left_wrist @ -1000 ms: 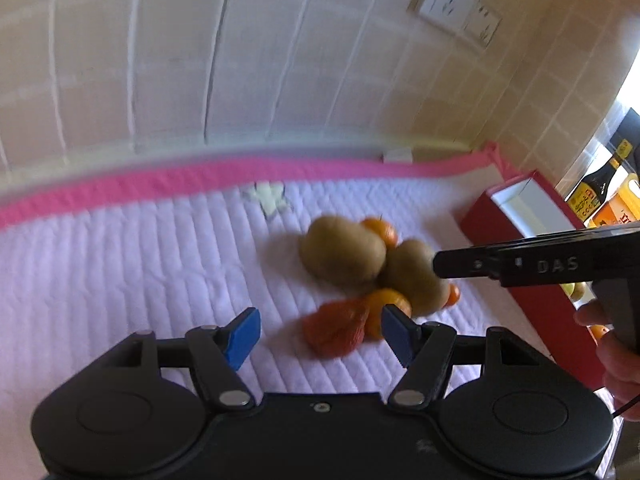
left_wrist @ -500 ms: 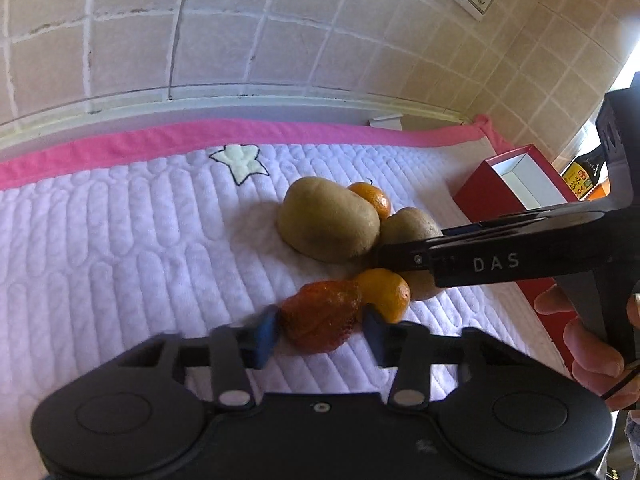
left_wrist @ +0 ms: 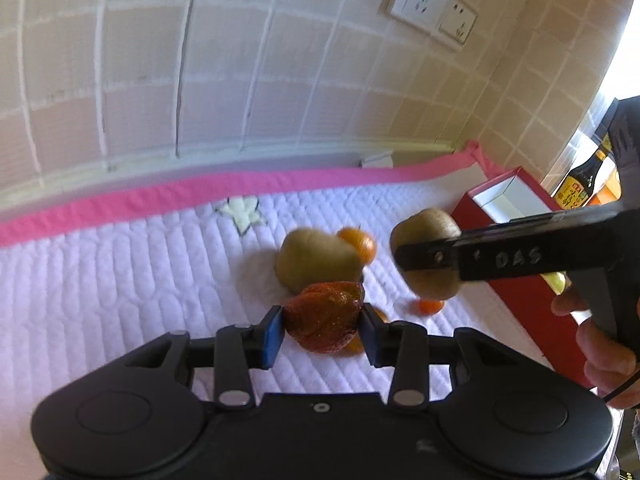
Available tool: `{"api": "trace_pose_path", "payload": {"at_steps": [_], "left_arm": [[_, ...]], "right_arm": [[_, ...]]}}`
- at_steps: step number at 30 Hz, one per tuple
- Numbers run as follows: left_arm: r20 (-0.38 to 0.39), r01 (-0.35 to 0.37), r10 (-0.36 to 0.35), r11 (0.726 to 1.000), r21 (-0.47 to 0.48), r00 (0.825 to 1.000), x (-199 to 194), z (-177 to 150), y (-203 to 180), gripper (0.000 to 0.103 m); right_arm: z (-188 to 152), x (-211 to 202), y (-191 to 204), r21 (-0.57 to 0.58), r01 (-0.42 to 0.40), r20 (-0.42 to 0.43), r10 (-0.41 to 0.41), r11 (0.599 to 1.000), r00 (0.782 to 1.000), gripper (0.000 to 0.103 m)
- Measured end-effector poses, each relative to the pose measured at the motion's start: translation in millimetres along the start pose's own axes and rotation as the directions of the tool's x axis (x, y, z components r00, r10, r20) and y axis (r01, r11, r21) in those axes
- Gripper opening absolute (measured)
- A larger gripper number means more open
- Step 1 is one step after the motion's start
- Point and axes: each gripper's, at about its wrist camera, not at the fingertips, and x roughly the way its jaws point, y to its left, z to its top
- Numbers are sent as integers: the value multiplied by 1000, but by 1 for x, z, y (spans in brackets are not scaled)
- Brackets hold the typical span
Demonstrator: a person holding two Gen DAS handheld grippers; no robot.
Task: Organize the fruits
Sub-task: 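Grasp the red strawberry with the left tool while the right tool grasps the brown kiwi, then carry the strawberry and kiwi into the red box and open both tools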
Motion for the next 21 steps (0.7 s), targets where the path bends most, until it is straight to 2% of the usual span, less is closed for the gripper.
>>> {"api": "trace_pose_path", "payload": {"at_steps": [5, 8, 13, 15, 18, 21], "left_arm": [[73, -3, -5, 994, 108, 997, -24, 31, -20, 48], [142, -8, -18, 984, 178, 990, -36, 58, -37, 48], [216, 62, -125, 960, 274, 968, -38, 103, -77, 48], [218, 111, -182, 946, 303, 959, -31, 117, -96, 48], [198, 185, -267, 916, 356, 943, -10, 132, -129, 48], [137, 259, -330, 889, 378, 934, 21, 137, -158, 48]], "right_arm": [[22, -53, -15, 20, 10, 130, -12, 1000, 991, 55], [34, -92, -31, 47, 42, 236, -52, 998, 970, 55], [41, -149, -72, 140, 114, 365, -158, 984, 918, 55], [39, -164, -92, 180, 154, 386, -214, 971, 897, 55], [33, -175, -120, 248, 199, 385, -285, 948, 878, 55], [21, -170, -154, 328, 240, 333, -349, 914, 876, 55]]}}
